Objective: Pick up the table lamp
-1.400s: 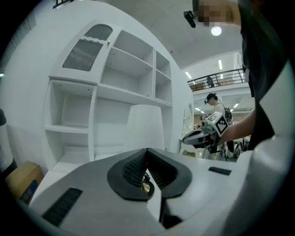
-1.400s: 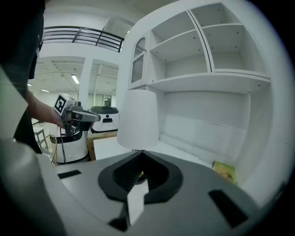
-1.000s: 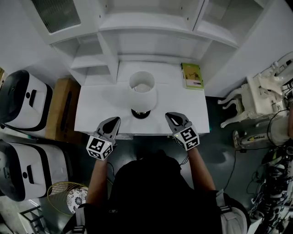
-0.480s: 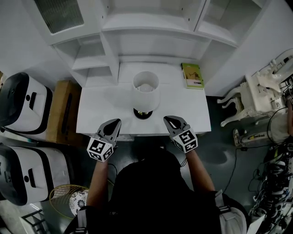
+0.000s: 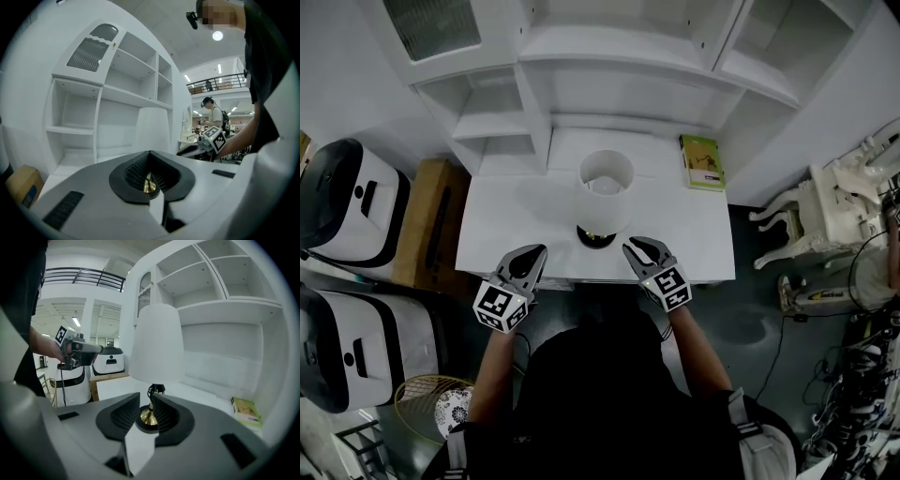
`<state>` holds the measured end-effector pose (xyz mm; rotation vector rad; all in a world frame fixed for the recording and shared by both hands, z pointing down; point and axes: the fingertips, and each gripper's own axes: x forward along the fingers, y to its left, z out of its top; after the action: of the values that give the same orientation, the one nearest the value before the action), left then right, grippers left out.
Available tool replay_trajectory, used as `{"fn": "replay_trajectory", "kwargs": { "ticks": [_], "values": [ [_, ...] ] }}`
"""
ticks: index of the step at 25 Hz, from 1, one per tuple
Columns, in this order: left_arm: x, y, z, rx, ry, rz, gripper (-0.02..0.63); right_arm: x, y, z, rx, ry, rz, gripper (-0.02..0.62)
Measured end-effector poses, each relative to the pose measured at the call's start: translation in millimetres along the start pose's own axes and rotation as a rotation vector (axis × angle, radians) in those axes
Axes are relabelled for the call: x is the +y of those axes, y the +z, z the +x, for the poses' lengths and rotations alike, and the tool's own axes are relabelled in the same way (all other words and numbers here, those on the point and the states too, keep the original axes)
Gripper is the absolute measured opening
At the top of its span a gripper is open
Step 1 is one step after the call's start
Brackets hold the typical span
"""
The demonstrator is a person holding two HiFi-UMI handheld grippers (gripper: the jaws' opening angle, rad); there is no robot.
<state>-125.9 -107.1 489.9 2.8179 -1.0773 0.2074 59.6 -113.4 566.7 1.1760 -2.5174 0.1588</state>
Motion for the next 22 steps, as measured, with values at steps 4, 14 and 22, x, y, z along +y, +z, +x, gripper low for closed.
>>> {"fn": "replay_trajectory", "kwargs": {
  "ticks": [4, 14, 22],
  "values": [
    [5, 1, -2, 0.006, 0.006, -0.006, 0.011, -1, -11, 18, -0.016, 0.001, 0.027, 0.139],
    [10, -2, -11, 0.023, 0.021, -0.04, 0.011, 1, -17, 65, -0.081, 0.013, 0.011, 0.274],
    [18, -13, -20, 0.059, 0.05, -0.051, 0.011, -6, -18, 101, -0.107, 0.004, -0.014, 0.302]
  ]
}}
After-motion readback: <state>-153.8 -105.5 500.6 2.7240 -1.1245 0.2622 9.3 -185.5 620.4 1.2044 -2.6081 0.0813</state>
